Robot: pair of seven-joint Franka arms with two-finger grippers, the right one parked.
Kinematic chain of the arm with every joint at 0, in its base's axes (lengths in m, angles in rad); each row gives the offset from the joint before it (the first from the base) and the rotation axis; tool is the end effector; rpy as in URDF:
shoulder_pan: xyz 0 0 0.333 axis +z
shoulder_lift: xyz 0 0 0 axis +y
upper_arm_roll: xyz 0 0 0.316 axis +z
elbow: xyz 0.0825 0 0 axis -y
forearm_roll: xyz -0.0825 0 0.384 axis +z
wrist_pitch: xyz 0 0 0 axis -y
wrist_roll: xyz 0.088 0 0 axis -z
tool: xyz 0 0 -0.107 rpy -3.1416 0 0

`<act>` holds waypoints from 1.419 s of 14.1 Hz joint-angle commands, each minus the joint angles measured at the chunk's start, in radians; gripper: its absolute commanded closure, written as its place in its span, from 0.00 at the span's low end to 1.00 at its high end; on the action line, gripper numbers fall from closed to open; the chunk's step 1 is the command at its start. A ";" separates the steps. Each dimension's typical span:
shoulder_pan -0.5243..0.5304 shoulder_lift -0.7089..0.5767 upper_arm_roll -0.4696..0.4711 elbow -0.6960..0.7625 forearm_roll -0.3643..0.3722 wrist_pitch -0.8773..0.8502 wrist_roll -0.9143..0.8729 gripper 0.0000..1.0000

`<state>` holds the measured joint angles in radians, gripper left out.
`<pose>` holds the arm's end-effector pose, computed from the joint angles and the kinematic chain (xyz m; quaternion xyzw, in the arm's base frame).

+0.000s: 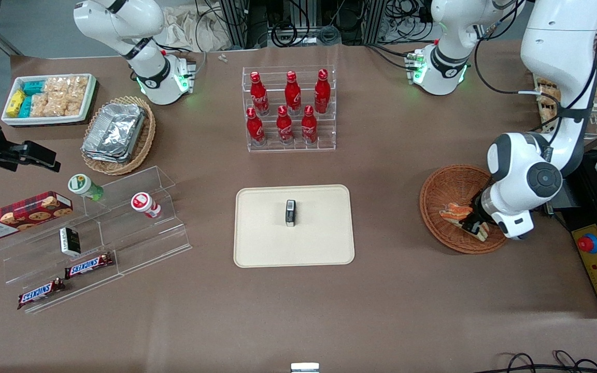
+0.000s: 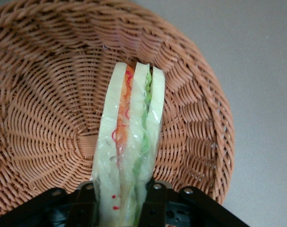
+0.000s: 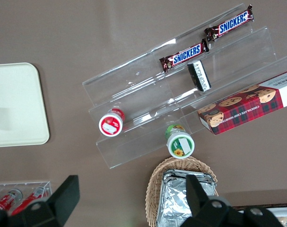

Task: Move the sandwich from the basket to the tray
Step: 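Lift the sandwich out of the basket with the left gripper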

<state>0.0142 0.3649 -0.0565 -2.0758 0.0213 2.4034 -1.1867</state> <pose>0.5840 -0.0241 0.2486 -0.8440 -0.5361 0.0167 0.0080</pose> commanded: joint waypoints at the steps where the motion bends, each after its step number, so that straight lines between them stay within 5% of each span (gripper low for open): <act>1: 0.029 -0.050 -0.003 -0.009 0.031 0.010 0.012 1.00; 11: 0.015 -0.233 -0.022 0.262 0.012 -0.477 0.289 0.99; 14: 0.015 -0.235 -0.083 0.466 0.023 -0.722 0.543 0.99; 20: 0.015 -0.177 -0.276 0.626 0.023 -0.791 0.595 1.00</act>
<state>0.0289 0.1235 -0.2557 -1.4967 0.0342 1.6378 -0.6040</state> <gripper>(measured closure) 0.837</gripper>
